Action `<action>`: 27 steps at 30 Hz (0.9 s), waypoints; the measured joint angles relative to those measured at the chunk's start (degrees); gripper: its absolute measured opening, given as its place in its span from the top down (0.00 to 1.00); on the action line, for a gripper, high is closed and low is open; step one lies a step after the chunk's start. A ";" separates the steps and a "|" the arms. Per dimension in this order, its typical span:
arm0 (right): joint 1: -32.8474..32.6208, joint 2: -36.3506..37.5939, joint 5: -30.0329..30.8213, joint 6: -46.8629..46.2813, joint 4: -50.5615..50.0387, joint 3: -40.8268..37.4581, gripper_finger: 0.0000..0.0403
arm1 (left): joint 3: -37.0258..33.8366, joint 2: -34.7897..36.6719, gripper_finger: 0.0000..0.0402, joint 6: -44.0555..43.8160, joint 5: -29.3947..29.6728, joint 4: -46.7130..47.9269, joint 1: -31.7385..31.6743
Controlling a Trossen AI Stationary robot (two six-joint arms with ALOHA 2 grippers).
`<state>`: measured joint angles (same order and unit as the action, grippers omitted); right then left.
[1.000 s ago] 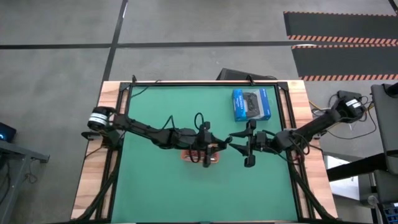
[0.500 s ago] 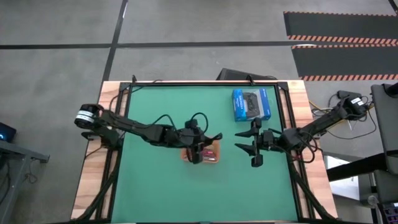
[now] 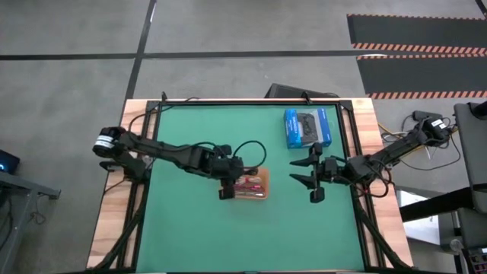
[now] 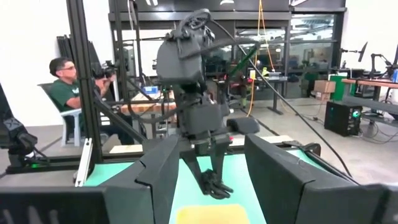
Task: Pick and place USB-C Cables
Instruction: Put the black charger cable into the orange bin
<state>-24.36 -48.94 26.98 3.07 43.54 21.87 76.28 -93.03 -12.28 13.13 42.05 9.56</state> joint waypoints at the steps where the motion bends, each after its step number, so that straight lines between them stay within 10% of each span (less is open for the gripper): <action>1: 0.00 0.15 0.00 0.00 -0.12 0.00 0.57 | 1.40 -0.46 0.81 0.53 -0.66 1.18 0.00; 14: 0.00 0.58 0.04 0.48 -1.55 0.00 0.57 | 17.36 -11.88 0.81 7.25 -3.59 18.62 -0.02; 27: 0.00 0.56 0.11 0.35 -1.75 0.00 0.57 | 18.94 -18.97 0.81 11.18 -3.57 18.75 -1.82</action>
<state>-24.36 -48.38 27.09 3.42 41.79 21.87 95.22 -112.00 -1.10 9.56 60.79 7.75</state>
